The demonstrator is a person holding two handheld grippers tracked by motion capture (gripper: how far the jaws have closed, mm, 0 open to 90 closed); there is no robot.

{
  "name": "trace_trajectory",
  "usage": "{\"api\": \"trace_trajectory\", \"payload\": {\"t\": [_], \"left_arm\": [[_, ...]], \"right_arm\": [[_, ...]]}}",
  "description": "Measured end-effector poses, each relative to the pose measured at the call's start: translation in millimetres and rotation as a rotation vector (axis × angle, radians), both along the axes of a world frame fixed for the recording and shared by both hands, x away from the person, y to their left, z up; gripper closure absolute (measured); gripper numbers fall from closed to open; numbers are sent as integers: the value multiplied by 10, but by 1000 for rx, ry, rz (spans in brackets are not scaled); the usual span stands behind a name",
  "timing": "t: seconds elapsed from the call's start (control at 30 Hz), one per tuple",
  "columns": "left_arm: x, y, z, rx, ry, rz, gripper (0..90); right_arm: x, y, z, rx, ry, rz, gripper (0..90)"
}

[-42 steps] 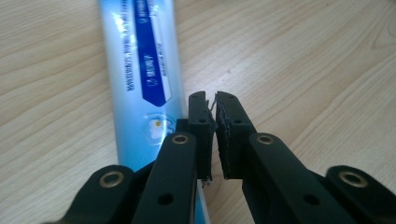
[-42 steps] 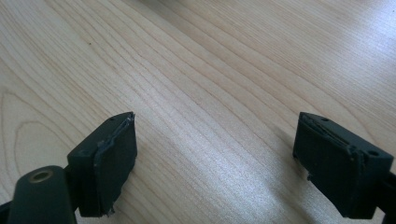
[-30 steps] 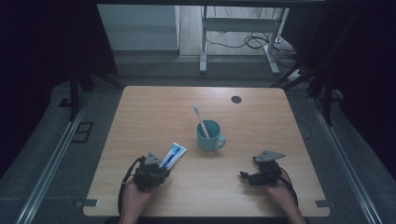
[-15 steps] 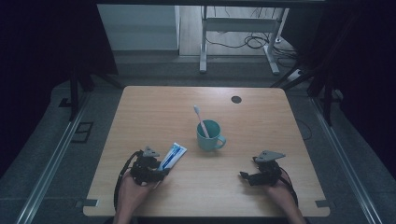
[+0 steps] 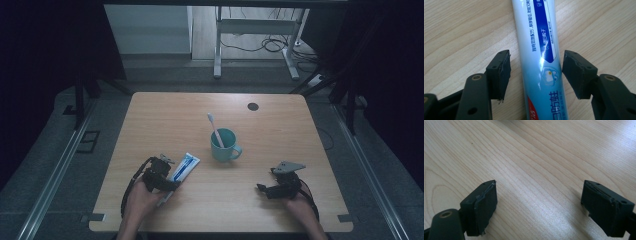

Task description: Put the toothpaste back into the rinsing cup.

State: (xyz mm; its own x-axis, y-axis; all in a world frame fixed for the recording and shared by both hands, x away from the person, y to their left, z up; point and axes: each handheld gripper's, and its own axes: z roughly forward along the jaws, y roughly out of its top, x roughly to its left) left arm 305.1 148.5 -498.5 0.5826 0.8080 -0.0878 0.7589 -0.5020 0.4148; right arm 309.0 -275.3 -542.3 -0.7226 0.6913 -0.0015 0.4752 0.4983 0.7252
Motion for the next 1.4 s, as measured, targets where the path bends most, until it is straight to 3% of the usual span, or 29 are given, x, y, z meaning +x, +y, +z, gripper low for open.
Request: {"api": "trace_trajectory", "payload": {"t": [0.23,0.53,0.77,0.83,1.13,1.4], "left_arm": [[119,-111,28,68,71,-23,389],[279,-282,51,187,163,-47,393],[328,-377,-30,235,218,-40,436],[341,-384,-39,224,222,-31,446],[407,-418,-23,251,270,-20,507],[410,-339,21,197,266,-43,645]], "right_arm": [[0,-1,0,-1,0,1,137],[-1,0,1,-1,1,-1,137],[-1,0,0,-1,1,-1,137],[-1,0,0,0,1,-1,137],[0,-1,0,0,2,0,138],[0,-1,0,0,2,0,137]]}}
